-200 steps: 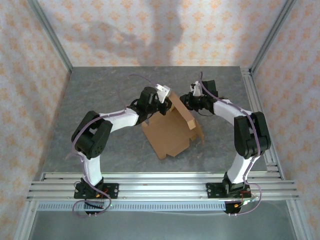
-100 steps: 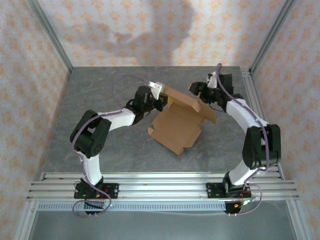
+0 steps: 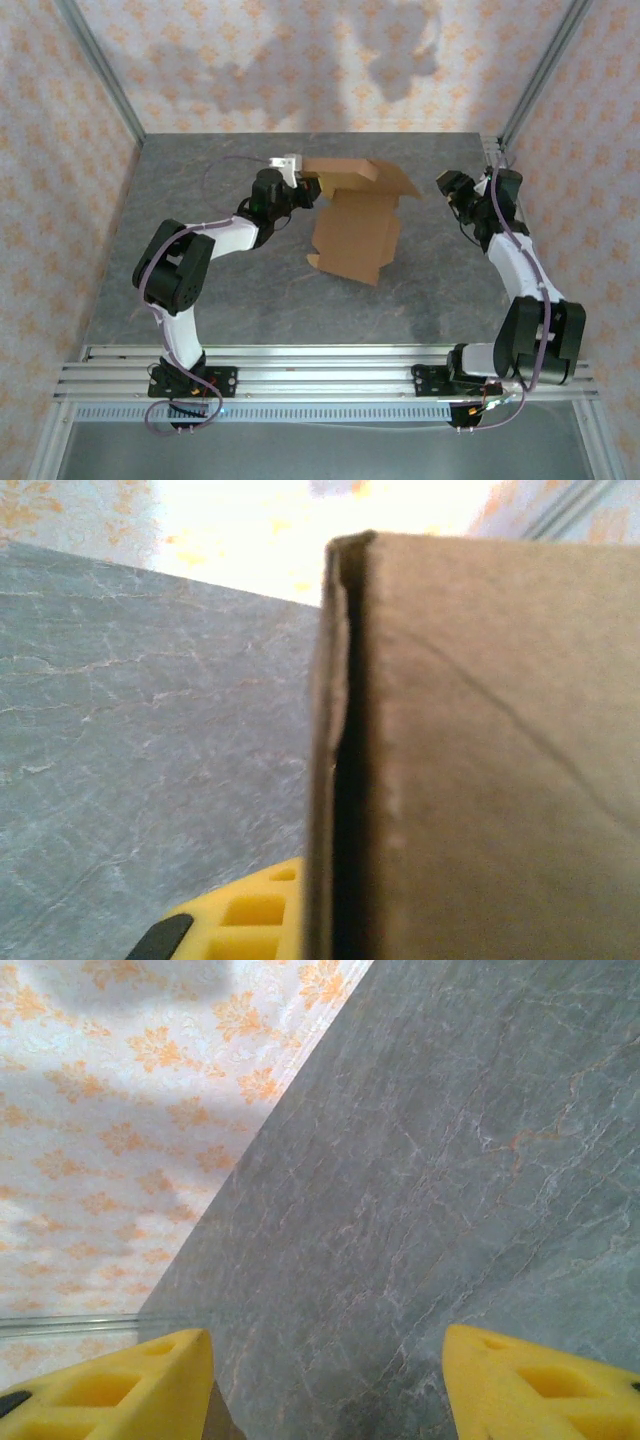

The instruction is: Fold the paper box

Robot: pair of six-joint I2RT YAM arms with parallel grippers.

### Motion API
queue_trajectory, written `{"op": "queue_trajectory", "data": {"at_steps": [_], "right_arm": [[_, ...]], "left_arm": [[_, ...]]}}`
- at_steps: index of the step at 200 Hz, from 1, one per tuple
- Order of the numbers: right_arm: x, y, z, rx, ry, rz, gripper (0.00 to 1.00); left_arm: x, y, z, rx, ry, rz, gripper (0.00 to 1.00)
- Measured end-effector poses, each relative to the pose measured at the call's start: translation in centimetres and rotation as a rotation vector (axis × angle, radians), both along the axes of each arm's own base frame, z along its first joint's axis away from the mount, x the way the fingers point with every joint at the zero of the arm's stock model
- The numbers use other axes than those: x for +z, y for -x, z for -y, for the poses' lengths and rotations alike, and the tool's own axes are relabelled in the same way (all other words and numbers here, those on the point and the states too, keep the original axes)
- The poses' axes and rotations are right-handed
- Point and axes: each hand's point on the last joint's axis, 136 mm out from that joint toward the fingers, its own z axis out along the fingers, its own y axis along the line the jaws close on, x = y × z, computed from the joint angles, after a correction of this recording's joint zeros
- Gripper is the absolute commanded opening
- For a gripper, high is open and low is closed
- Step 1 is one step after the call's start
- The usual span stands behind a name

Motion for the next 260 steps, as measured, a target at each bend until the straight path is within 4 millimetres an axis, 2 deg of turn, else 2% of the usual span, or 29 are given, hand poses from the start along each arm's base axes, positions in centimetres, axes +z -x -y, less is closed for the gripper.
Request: {"op": "queue_trajectory", "data": {"at_steps": [24,54,78,90,116,154,187,218,260], "right_arm": [[1.5,2.1,-0.6,0.018,0.001,0.065,0.62],[5.2,4.7,-2.0,0.072,0.002,0.207,0.62],[8.0,5.5,-3.7,0.136,-0.025,0.302,0.63],[8.7,5.6,-4.9,0.176,-0.047,0.327,0.63],[9.4,5.7,-7.5,0.255,-0.107,0.344,0.59],[9.9,5.4,-10.2,0.326,-0.165,0.343,0.51],[10.8,5.0,-11.7,0.362,-0.197,0.362,0.49],[11.2,4.6,-13.4,0.403,-0.217,0.362,0.42],[11.4,4.1,-14.4,0.424,-0.225,0.356,0.24]], "left_arm": [[0.8,-0.3,-0.2,0.027,0.107,-0.043,0.0],[2.5,-0.3,0.2,0.012,0.226,-0.059,0.0],[3.7,-0.4,0.5,-0.008,0.272,-0.054,0.0],[4.3,-0.4,0.7,-0.02,0.293,-0.049,0.0],[4.7,-0.3,0.9,-0.03,0.312,-0.046,0.0],[4.9,-0.2,1.0,-0.043,0.322,-0.048,0.0],[4.9,-0.2,1.1,-0.046,0.322,-0.048,0.0],[4.9,-0.1,1.1,-0.047,0.322,-0.048,0.0],[4.9,-0.1,1.1,-0.049,0.319,-0.046,0.0]]}}
